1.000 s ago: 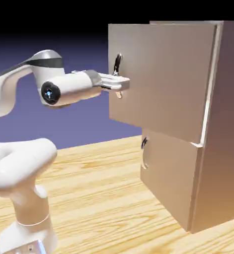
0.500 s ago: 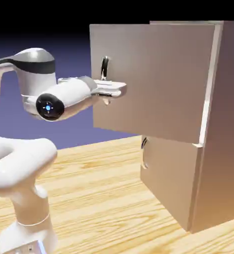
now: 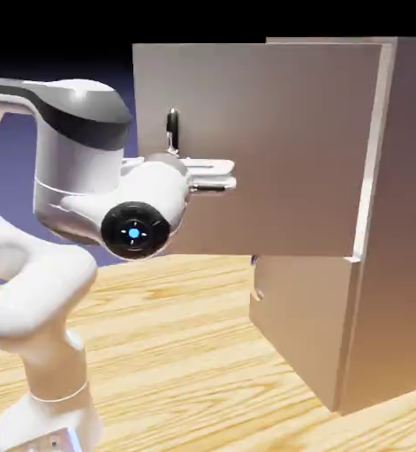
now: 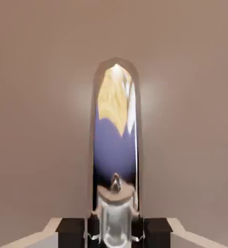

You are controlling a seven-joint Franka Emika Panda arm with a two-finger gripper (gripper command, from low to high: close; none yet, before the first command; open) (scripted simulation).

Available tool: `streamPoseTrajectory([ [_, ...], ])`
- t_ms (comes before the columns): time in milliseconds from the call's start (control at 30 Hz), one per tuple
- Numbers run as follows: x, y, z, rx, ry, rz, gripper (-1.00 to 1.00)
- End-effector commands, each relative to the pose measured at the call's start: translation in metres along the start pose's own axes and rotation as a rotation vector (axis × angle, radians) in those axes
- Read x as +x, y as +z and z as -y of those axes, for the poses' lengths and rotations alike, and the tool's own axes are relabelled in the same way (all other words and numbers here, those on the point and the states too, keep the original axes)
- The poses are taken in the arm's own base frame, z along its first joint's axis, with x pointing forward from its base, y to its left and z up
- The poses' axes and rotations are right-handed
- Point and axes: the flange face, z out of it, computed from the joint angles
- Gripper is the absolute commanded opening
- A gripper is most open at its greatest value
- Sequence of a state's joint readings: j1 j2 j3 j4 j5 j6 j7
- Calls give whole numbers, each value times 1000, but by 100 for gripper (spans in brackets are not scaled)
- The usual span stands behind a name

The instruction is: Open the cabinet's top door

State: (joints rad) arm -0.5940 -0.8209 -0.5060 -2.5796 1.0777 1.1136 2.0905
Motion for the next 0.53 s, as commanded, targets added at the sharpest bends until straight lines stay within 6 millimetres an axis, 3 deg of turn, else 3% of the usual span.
streamPoseTrajectory([
  [0, -3, -8, 3, -18, 0, -19, -100],
  [267, -28, -65, 28, -155, 0, -156, -100],
  [467, -47, -97, 47, -240, 0, -240, -100],
  [500, -47, -97, 47, -240, 0, -240, 100],
])
